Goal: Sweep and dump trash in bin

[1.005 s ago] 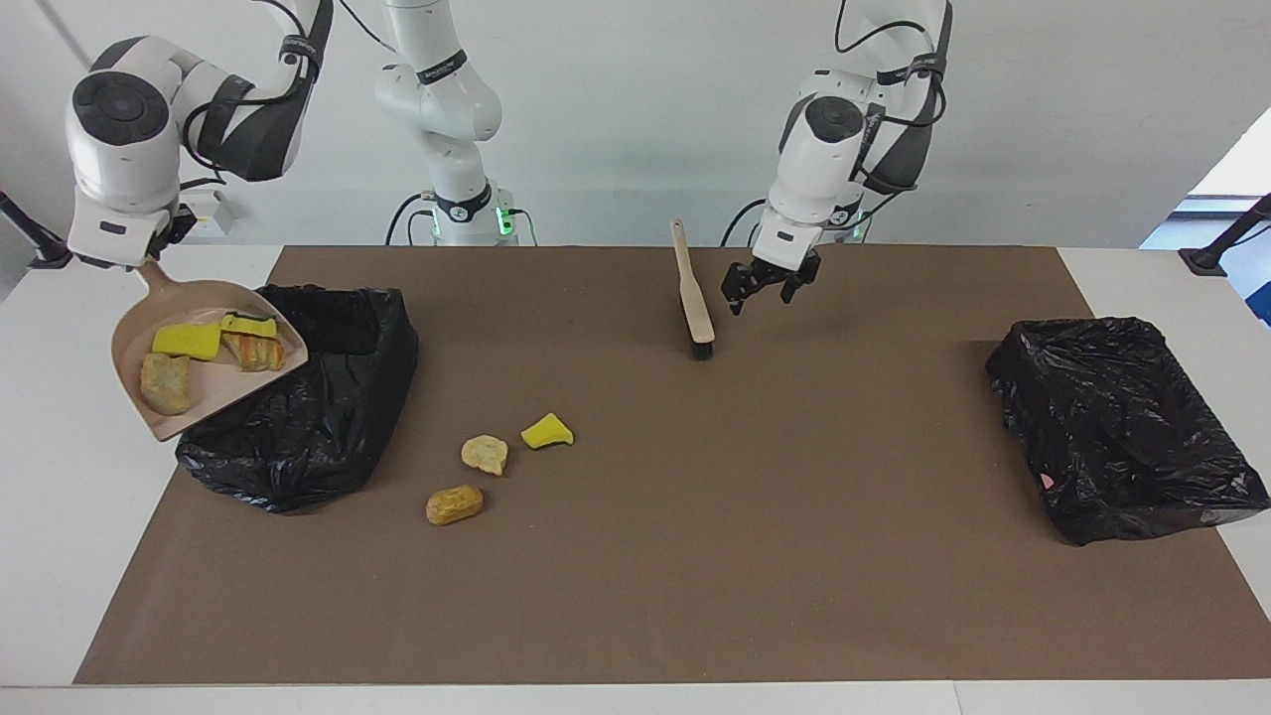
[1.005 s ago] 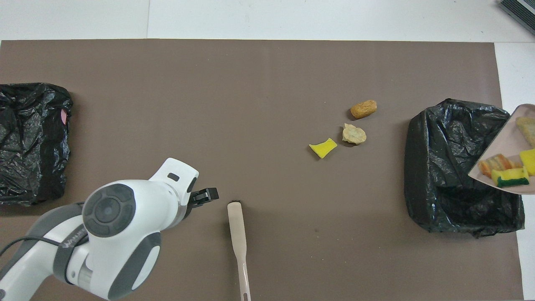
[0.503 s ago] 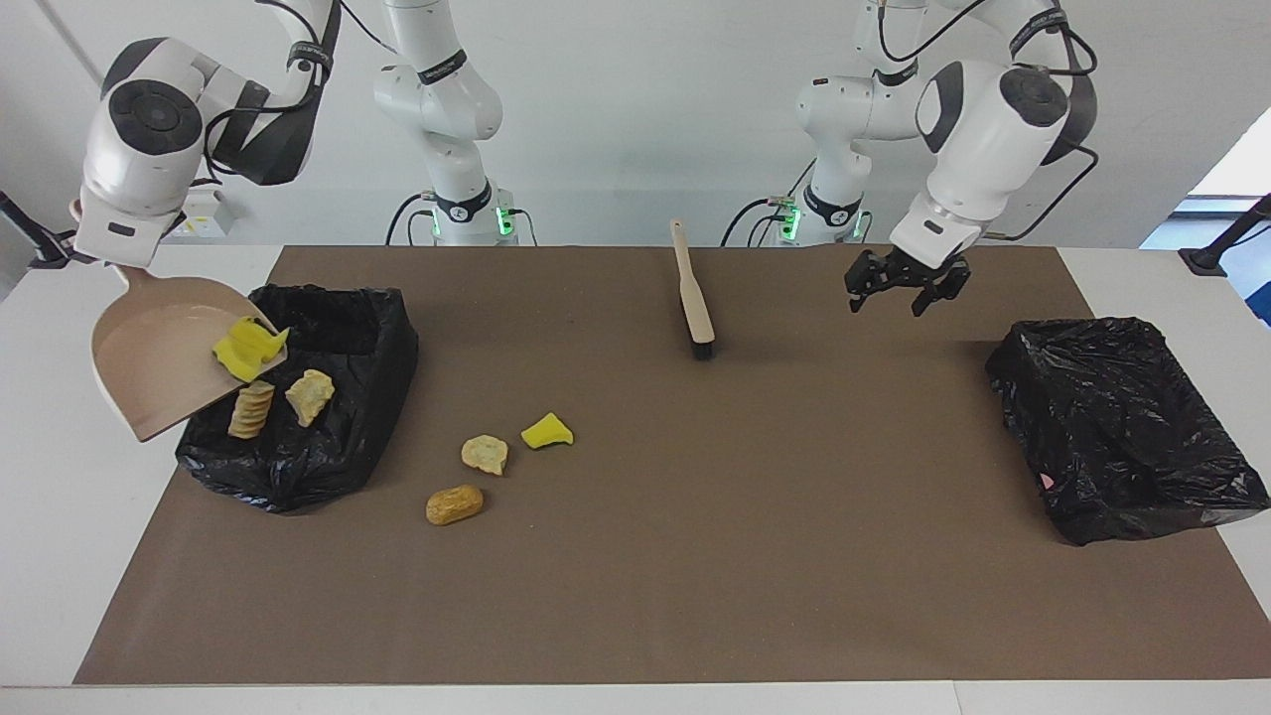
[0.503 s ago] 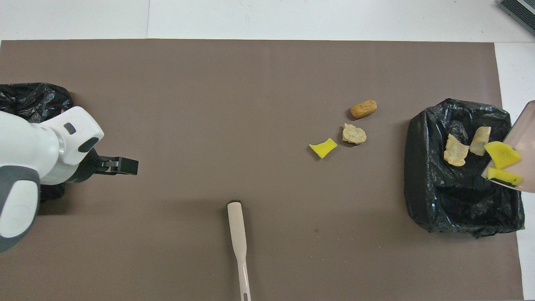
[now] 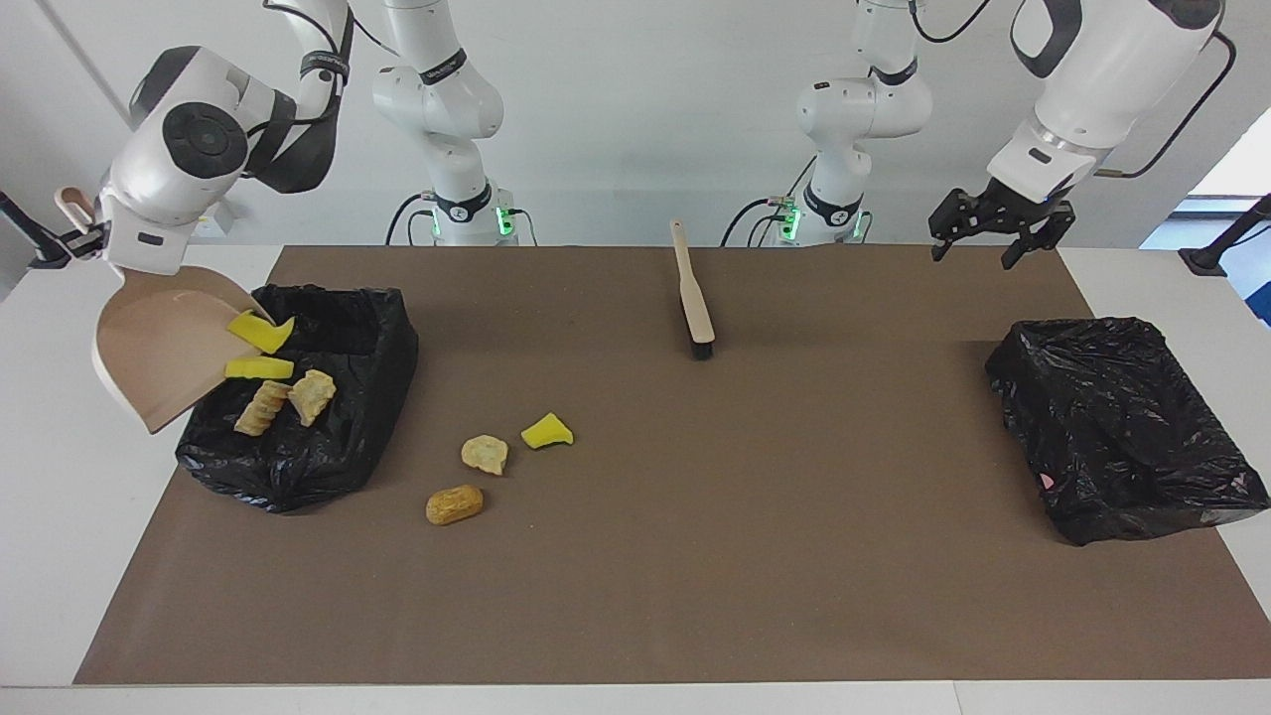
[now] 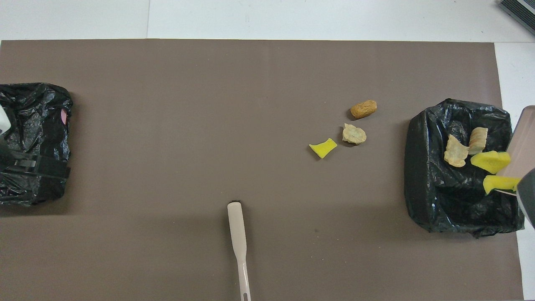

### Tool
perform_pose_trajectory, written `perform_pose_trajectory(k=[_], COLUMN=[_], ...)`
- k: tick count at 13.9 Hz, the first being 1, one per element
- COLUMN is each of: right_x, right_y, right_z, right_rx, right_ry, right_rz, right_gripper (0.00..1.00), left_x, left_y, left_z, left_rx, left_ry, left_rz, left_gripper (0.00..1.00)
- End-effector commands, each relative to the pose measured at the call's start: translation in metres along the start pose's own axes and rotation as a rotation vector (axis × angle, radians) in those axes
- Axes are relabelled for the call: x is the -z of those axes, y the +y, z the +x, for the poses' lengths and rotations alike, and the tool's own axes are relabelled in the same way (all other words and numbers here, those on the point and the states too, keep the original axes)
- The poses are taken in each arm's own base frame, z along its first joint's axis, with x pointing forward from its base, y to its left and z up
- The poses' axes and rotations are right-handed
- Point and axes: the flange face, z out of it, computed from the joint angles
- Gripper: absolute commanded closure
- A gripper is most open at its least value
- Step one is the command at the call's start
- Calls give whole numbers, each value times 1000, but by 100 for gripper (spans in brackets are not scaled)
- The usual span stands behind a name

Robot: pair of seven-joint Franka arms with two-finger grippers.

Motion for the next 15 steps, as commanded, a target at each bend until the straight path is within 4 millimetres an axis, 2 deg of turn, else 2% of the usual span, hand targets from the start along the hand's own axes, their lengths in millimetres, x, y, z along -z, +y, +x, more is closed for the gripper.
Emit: perform_pose_trajectory(k=[1,3,6,9,11,12,15], right_x=[10,25,37,54,68,73,82], right_y=[8,12,28,36,33,31,27], right_z=[-10,-11,-19,-42,-62,-66,-62], right_rx=[47,60,80,32,-22,-44,-99], right_ry=[-46,-80,-82,-46,62,113,229], right_rz=[-33,-85,-107,-109,-48,-13,37], right_gripper=[100,100,100,100,100,100,100], left_x=[12,9,5,8,4,2,0], left_y=[-6,-3,-5,-1,0,1,-4], left_z=[24,28,28,34,36,35,31], left_rx=[-5,-10,-10,-16,-19,-19,-8], left_ry=[-35,-22,-23,26,39,31,19], left_rz=[25,32,27,27,28,28,23], left_gripper=[0,0,0,0,0,0,0])
